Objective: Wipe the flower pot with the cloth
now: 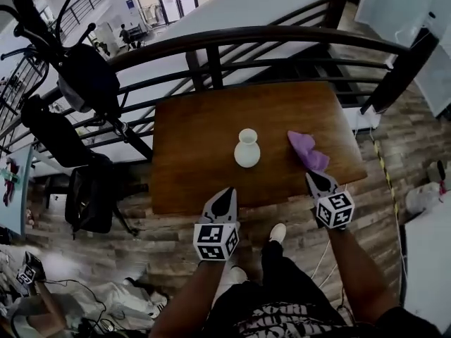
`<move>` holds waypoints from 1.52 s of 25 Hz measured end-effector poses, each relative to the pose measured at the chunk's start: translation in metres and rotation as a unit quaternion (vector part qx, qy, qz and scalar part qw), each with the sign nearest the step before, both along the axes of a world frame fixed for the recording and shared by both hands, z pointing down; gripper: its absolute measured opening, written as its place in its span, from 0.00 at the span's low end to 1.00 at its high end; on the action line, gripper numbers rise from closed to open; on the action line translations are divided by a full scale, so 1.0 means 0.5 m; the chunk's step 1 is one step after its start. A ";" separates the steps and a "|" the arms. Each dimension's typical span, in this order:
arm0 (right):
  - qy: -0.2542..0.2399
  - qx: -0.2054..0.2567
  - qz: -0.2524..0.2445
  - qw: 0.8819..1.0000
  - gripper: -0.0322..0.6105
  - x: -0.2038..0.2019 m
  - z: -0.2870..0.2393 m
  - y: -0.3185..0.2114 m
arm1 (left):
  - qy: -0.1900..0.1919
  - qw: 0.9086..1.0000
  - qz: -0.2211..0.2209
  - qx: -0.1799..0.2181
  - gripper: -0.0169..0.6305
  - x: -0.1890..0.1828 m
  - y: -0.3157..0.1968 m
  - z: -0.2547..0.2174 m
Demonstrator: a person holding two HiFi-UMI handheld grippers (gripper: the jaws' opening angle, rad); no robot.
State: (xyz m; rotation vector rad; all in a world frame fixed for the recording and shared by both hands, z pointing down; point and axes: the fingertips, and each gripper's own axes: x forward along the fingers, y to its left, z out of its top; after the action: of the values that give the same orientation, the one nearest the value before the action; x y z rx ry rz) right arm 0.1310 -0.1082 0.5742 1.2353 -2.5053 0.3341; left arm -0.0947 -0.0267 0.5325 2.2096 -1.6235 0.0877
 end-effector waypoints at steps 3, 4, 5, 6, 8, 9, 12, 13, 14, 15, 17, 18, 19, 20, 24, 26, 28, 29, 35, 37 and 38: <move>-0.034 0.024 0.013 0.999 0.05 -0.018 -0.052 0.098 | 0.010 1.000 0.000 0.011 0.03 -0.008 0.050 -0.015; -0.037 0.028 0.012 0.999 0.05 -0.026 -0.061 0.134 | 0.013 1.000 -0.001 0.012 0.03 -0.009 0.068 -0.018; -0.034 0.032 0.010 0.999 0.05 -0.032 -0.068 0.168 | 0.016 1.000 -0.002 0.014 0.03 -0.009 0.084 -0.022; -0.029 0.037 0.009 0.999 0.05 -0.035 -0.074 0.198 | 0.020 1.000 -0.002 0.016 0.03 -0.006 0.098 -0.026; -0.015 0.043 0.009 0.999 0.05 -0.034 -0.086 0.247 | 0.029 0.999 0.000 0.017 0.03 0.005 0.123 -0.031; -0.011 0.044 0.010 0.999 0.05 -0.030 -0.090 0.267 | 0.033 0.999 0.000 0.016 0.03 0.013 0.138 -0.032; -0.009 0.046 0.012 0.999 0.05 -0.014 -0.101 0.314 | 0.037 0.999 0.003 0.011 0.03 0.038 0.183 -0.027; -0.012 0.046 0.013 0.999 0.05 -0.007 -0.106 0.325 | 0.037 0.999 0.003 0.009 0.03 0.048 0.196 -0.026; -0.015 0.046 0.012 0.999 0.05 0.001 -0.110 0.336 | 0.036 0.999 0.002 0.007 0.03 0.058 0.207 -0.024; -0.018 0.045 0.011 0.999 0.05 0.012 -0.110 0.346 | 0.036 0.999 0.000 0.004 0.03 0.069 0.219 -0.021; -0.020 0.040 0.009 0.999 0.05 0.037 -0.102 0.366 | 0.031 0.999 -0.005 -0.001 0.03 0.092 0.240 -0.012; -0.020 0.037 0.008 0.999 0.05 0.050 -0.095 0.375 | 0.027 1.000 -0.010 -0.003 0.03 0.102 0.249 -0.007; -0.018 0.035 0.007 0.999 0.05 0.063 -0.088 0.382 | 0.023 1.000 -0.015 -0.003 0.03 0.112 0.255 -0.002; -0.017 0.035 0.005 0.999 0.05 0.075 -0.083 0.387 | 0.018 1.000 -0.020 -0.001 0.03 0.123 0.259 0.002; -0.018 0.042 -0.012 0.999 0.05 0.122 -0.073 0.397 | 0.007 0.999 -0.043 0.001 0.03 0.168 0.261 0.013; -0.021 0.039 -0.024 0.999 0.05 0.143 -0.071 0.403 | 0.008 0.999 -0.052 -0.003 0.03 0.193 0.269 0.012; -0.022 0.039 -0.037 0.998 0.05 0.158 -0.073 0.404 | 0.006 0.998 -0.057 -0.005 0.03 0.219 0.273 0.008; -0.023 0.040 -0.042 0.998 0.05 0.164 -0.074 0.404 | 0.006 0.998 -0.058 -0.006 0.03 0.232 0.275 0.005; -0.034 0.044 -0.067 0.996 0.05 0.183 -0.077 0.412 | -0.002 0.998 -0.064 -0.002 0.03 0.291 0.293 -0.006; -0.038 0.046 -0.069 0.996 0.05 0.184 -0.083 0.413 | -0.002 0.998 -0.064 -0.004 0.03 0.301 0.298 -0.007; -0.039 0.047 -0.068 0.996 0.05 0.186 -0.086 0.414 | -0.001 0.998 -0.062 -0.007 0.03 0.306 0.301 -0.005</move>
State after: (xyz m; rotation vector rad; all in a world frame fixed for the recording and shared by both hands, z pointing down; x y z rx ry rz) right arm 0.2242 0.0987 0.5315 1.0963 -2.6834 0.2389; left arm 0.0581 0.1238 0.5302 2.0940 -1.7513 0.0677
